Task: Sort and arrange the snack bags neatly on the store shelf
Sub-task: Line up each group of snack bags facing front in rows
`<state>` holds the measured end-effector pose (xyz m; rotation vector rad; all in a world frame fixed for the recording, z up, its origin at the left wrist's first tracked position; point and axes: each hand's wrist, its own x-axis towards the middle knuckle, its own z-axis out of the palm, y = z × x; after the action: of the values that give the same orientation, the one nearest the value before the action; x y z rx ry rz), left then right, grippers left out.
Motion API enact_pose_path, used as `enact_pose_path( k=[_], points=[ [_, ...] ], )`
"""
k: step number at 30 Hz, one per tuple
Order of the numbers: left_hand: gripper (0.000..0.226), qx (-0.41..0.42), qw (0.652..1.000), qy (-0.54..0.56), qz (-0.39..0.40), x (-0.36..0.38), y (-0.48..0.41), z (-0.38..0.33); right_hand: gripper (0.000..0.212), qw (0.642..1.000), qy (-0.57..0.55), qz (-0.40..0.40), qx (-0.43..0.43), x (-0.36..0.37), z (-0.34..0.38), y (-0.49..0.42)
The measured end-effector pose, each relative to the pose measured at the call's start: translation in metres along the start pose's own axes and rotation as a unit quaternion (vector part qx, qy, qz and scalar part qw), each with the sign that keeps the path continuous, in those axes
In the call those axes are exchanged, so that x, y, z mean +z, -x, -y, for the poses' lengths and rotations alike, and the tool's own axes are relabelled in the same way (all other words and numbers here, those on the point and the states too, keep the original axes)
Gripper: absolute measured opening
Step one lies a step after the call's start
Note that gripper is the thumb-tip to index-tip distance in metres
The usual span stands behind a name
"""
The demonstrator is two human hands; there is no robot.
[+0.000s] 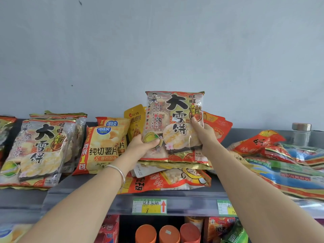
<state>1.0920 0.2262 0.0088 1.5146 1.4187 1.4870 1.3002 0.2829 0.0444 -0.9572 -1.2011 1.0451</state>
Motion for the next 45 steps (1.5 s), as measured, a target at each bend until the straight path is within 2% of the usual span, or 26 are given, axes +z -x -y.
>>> enact_pose_path(
  k=[4, 6, 9, 12, 16, 20, 27, 32, 37, 40, 42, 45],
  points=[
    [0.06, 0.022, 0.996, -0.019, -0.088, -0.007, 0.001, 0.006, 0.03, 0.994, 0.045, 0.092, -0.038, 0.01, -0.003, 0.005],
    [0.057, 0.045, 0.991, -0.027, -0.121, -0.012, 0.004, 0.008, 0.031, 0.988, 0.068, 0.13, -0.046, 0.017, -0.007, 0.007],
    [0.06, 0.07, 0.984, -0.047, -0.16, -0.024, 0.012, 0.01, 0.037, 0.986, 0.025, 0.153, -0.056, 0.038, -0.011, 0.006],
    [0.064, 0.09, 0.973, -0.079, -0.199, -0.044, 0.021, 0.015, 0.034, 0.985, -0.033, 0.159, -0.057, 0.07, -0.014, 0.008],
    [0.063, 0.1, 0.933, -0.194, -0.286, -0.095, 0.028, 0.025, 0.06, 0.979, -0.064, 0.182, -0.066, 0.127, -0.018, 0.022],
    [0.065, 0.074, 0.899, -0.263, -0.341, -0.157, 0.034, 0.041, 0.055, 0.976, -0.084, 0.193, -0.064, 0.198, -0.026, 0.044],
    [0.073, -0.014, 0.903, -0.254, -0.346, -0.276, 0.055, 0.079, 0.048, 0.968, -0.104, 0.228, -0.028, 0.334, -0.059, 0.092],
    [0.076, -0.068, 0.924, -0.215, -0.31, -0.341, 0.063, 0.112, 0.061, 0.977, -0.052, 0.208, 0.005, 0.411, -0.09, 0.118],
    [0.084, -0.121, 0.945, -0.153, -0.264, -0.373, 0.053, 0.154, 0.066, 0.978, 0.001, 0.202, 0.047, 0.436, -0.127, 0.122],
    [0.086, -0.115, 0.944, -0.208, -0.229, -0.369, 0.044, 0.17, 0.078, 0.983, 0.131, 0.118, 0.058, 0.439, -0.138, 0.121],
    [0.089, -0.123, 0.929, -0.271, -0.219, -0.364, 0.038, 0.176, 0.088, 0.977, 0.195, 0.072, 0.04, 0.44, -0.137, 0.121],
    [0.088, -0.132, 0.915, -0.303, -0.231, -0.362, 0.034, 0.181, 0.087, 0.972, 0.222, 0.081, -0.013, 0.443, -0.133, 0.12]
  ],
)
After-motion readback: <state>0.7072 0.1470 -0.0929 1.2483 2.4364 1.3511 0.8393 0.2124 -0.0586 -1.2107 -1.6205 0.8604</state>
